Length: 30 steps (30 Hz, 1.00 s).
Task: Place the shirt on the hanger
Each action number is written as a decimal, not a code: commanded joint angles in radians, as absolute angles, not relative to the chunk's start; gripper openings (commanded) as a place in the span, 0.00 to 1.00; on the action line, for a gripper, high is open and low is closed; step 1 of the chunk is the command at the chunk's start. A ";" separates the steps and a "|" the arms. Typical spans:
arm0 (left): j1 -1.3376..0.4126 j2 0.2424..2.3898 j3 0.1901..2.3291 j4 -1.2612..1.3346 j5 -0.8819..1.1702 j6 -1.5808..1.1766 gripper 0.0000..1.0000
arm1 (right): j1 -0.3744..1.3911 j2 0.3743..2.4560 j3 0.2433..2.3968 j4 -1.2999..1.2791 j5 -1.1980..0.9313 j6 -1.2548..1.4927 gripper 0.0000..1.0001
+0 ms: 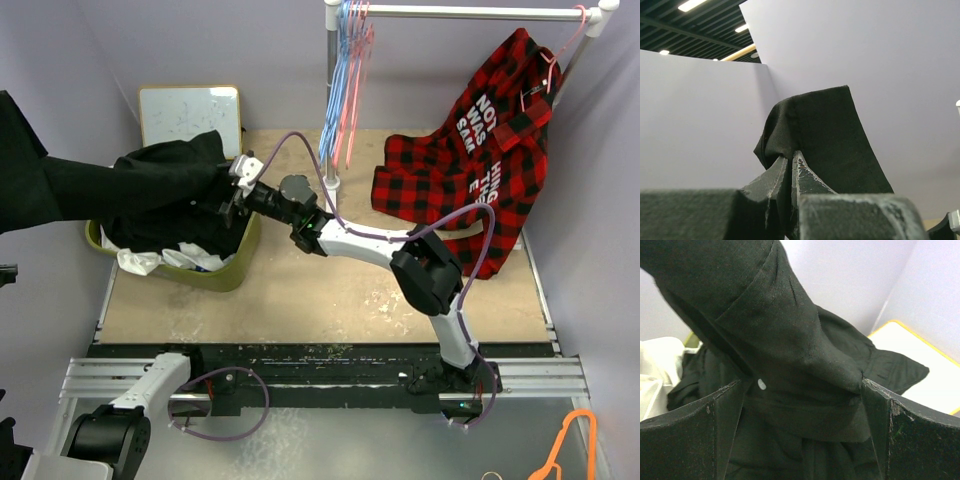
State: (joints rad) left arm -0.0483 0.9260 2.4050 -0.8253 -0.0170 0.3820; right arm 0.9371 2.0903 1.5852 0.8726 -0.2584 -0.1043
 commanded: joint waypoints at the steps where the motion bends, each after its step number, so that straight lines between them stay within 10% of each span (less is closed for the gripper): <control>1: -0.049 0.956 2.428 -0.780 -0.069 0.413 0.08 | 0.891 2.100 1.614 0.990 -0.419 -0.009 1.00; 21: -0.041 0.956 2.487 -0.769 -0.214 0.543 0.08 | 0.842 2.312 1.954 0.938 -0.539 -0.034 0.94; 25: -0.041 0.947 2.460 -0.770 -0.227 0.540 0.08 | 0.851 2.289 1.921 1.024 -0.557 0.073 0.53; 27: -0.041 0.944 2.448 -0.780 -0.226 0.524 0.08 | 0.864 2.255 1.884 1.047 -0.539 0.087 0.09; 30: -0.039 0.943 2.438 -0.839 -0.175 0.493 0.08 | 0.879 2.173 1.794 1.095 -0.476 0.089 0.00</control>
